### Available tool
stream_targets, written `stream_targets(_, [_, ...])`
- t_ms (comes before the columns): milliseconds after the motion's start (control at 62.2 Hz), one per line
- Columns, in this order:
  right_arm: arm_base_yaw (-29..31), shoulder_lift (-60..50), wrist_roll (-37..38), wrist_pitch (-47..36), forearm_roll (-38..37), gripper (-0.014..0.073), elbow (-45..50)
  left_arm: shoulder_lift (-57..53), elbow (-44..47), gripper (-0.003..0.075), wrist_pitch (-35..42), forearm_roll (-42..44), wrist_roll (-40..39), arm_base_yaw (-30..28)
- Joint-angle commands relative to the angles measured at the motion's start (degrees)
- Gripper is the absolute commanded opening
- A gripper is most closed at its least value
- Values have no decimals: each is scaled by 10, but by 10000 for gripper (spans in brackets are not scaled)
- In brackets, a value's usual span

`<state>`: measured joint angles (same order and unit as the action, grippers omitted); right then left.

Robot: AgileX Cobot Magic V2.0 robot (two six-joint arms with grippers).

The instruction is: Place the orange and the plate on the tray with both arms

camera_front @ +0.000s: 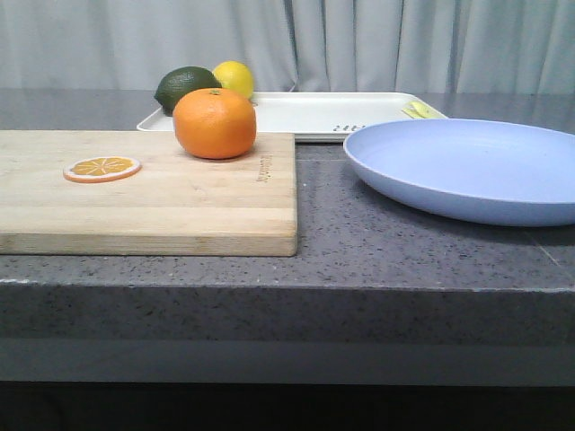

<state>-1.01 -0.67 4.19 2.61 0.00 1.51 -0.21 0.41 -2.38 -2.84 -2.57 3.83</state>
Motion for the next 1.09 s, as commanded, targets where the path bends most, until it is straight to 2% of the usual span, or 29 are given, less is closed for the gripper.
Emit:
stream_targets(0, [0,-10,1,-47,-6,-65,-14,-10,15,-20,47,0,-5,4])
stream_targets(788, [0,-10,0,-42,-8,-65,-14,-10,7,-20,49,-4,-5,4])
stream_targets(933, [0,-10,0,-49,-7,-65,-39,-10,-46,-20,20,-16,-5,4])
stream_targets(1077, [0,-10,0,-7,-7,-65,-99,0,-135,-20,-64,-16,-5,4])
